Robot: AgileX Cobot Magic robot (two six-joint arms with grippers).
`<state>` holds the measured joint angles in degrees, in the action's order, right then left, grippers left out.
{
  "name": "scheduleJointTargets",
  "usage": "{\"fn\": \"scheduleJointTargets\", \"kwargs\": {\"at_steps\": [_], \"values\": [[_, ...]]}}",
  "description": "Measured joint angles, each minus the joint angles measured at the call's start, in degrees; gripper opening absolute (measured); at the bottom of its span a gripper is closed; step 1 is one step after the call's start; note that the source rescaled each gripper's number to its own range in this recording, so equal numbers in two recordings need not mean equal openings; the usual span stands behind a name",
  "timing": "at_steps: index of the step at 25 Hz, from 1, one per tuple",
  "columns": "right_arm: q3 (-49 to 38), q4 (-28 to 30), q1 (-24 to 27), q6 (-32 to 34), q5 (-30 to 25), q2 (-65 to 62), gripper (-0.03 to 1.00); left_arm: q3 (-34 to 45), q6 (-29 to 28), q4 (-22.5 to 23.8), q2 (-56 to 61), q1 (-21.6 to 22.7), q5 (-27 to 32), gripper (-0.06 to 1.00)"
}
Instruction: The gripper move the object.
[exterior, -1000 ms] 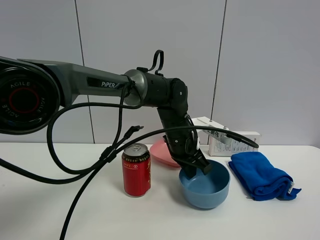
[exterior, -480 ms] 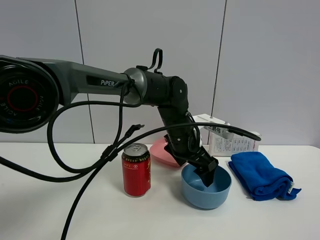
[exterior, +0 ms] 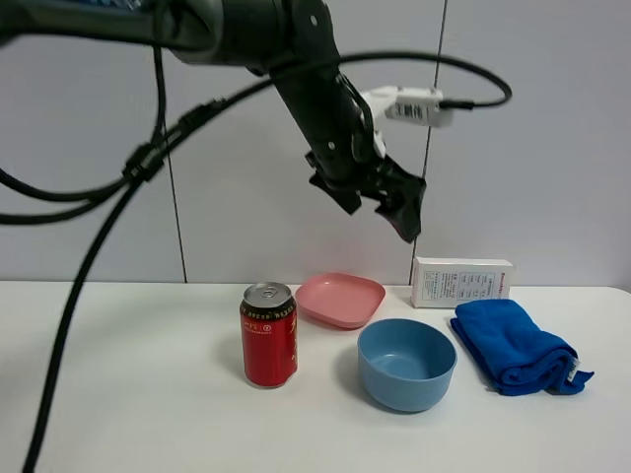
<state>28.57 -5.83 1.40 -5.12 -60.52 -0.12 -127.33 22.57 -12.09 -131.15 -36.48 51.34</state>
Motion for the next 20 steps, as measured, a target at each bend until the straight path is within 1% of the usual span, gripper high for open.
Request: {"fn": "scheduleJointTargets", "kwargs": {"at_steps": [2,7,9,12,15,18,20], "values": [[0.0,0.0,0.0,0.0,0.0,0.0,1.0,-0.2,-0.3,-0.1,1.9,2.8,1.5,1.0],[0.0,0.0,0.0,0.0,0.0,0.0,1.0,-0.2,-1.2,2.2,4.8,10.6,7.5,1.0],[0.0,0.0,0.0,0.0,0.0,0.0,1.0,-0.2,-1.4,2.4,6.2,14.0,8.7,1.0],[0.0,0.0,0.0,0.0,0.0,0.0,1.0,1.0,-1.5,2.4,8.8,19.2,8.6,1.0],[0.0,0.0,0.0,0.0,0.0,0.0,1.0,4.1,-1.5,2.5,11.3,24.0,8.6,1.0],[0.0,0.0,0.0,0.0,0.0,0.0,1.0,10.1,-1.5,2.8,14.7,27.3,7.5,1.0],[0.0,0.0,0.0,0.0,0.0,0.0,1.0,15.1,-1.5,2.7,17.8,28.9,5.1,1.0]]}}
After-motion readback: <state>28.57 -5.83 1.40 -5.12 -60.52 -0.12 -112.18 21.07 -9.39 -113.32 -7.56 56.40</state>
